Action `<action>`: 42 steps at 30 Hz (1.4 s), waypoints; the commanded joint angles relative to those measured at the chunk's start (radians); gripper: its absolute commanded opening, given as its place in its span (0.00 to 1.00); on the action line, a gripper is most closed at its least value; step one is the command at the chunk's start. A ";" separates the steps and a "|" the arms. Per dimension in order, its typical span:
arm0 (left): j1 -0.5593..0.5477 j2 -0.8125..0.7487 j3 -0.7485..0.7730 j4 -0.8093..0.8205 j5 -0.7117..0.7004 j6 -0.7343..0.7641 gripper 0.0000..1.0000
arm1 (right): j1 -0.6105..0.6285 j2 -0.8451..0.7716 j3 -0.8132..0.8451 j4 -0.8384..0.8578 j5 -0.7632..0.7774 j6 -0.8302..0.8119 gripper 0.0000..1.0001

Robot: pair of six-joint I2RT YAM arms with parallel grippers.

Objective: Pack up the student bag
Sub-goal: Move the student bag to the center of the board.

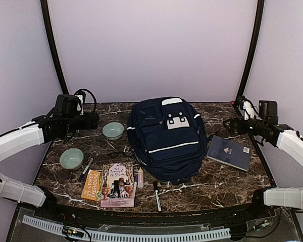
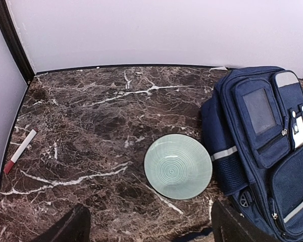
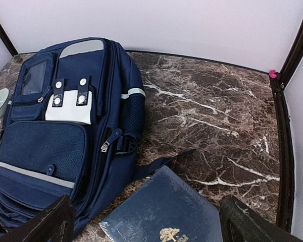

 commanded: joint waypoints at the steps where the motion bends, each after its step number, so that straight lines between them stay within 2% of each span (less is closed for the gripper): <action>1: 0.116 0.026 -0.032 0.112 0.184 0.062 0.83 | -0.036 0.015 0.048 -0.031 -0.012 -0.003 1.00; 7: 0.227 0.061 -0.071 0.207 0.346 0.147 0.78 | -0.075 0.025 0.094 -0.122 -0.019 -0.094 1.00; 12: 0.264 0.079 -0.091 0.264 0.488 0.193 0.72 | -0.097 0.004 0.110 -0.180 -0.025 -0.201 0.96; 20: 0.218 0.082 -0.098 0.314 0.666 0.237 0.68 | -0.110 0.066 0.172 -0.349 -0.066 -0.394 0.76; 25: 0.133 0.108 -0.056 0.291 0.734 0.246 0.66 | -0.112 0.155 0.238 -0.487 -0.035 -0.510 0.72; 33: -0.042 0.141 0.035 0.214 0.763 0.256 0.65 | -0.105 0.282 0.287 -0.594 0.071 -0.605 0.71; 37: -0.165 0.156 0.046 0.229 0.736 0.218 0.65 | -0.099 0.374 0.318 -0.593 0.161 -0.593 0.67; 41: -0.293 0.199 0.042 0.261 0.695 0.180 0.64 | -0.096 0.463 0.398 -0.655 0.140 -0.567 0.63; 42: -0.326 0.217 0.044 0.264 0.686 0.179 0.60 | -0.093 0.473 0.399 -0.650 0.147 -0.562 0.62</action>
